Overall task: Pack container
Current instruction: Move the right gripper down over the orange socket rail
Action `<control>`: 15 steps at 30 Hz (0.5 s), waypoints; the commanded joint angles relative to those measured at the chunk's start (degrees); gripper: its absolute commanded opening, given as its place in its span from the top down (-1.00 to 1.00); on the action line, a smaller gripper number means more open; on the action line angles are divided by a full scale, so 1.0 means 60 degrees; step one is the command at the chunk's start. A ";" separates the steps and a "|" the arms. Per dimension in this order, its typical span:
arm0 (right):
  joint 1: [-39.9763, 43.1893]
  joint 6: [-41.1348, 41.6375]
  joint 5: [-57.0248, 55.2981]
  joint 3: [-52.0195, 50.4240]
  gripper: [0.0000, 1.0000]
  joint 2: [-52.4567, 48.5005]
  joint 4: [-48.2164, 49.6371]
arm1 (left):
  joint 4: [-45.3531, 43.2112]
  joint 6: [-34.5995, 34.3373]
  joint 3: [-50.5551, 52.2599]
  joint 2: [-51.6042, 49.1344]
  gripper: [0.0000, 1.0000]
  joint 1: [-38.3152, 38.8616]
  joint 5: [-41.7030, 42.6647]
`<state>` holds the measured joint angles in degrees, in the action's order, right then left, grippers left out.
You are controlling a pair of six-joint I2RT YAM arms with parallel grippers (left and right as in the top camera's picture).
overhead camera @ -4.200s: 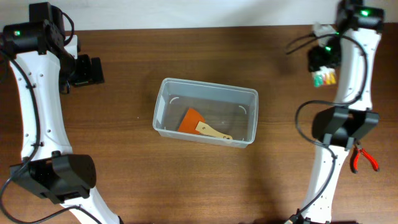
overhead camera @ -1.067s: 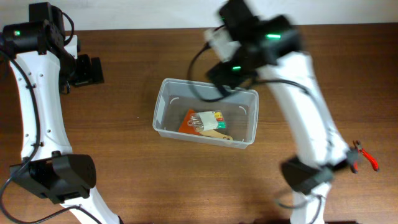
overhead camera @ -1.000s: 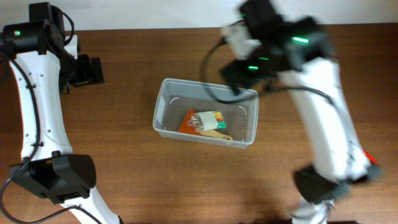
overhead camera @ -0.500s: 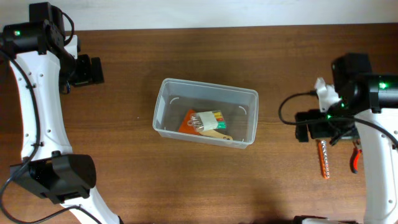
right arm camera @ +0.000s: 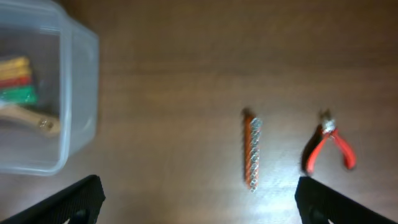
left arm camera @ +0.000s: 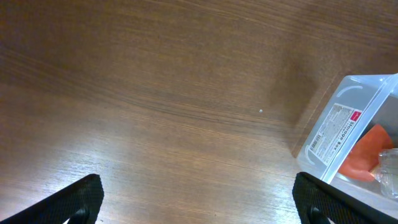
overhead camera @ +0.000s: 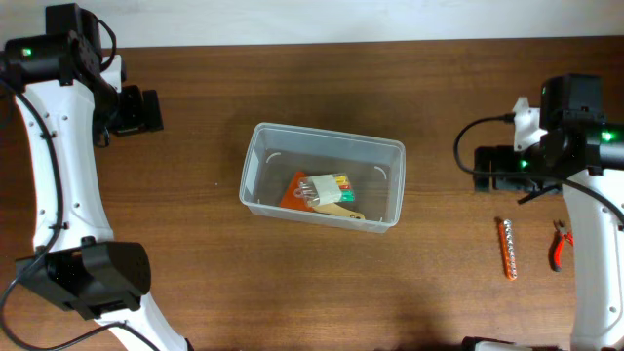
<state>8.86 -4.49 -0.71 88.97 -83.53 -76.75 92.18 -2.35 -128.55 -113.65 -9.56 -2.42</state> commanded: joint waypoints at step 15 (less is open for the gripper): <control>0.1231 -0.2113 -0.1891 -0.1209 -0.97 -0.0357 -0.1242 | 0.0011 0.0117 -0.0091 0.0040 -0.98 -0.0058 -0.0069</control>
<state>13.80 -13.82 -10.72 83.96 -85.36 -84.09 92.20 -2.35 -128.55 -113.65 -9.56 -2.42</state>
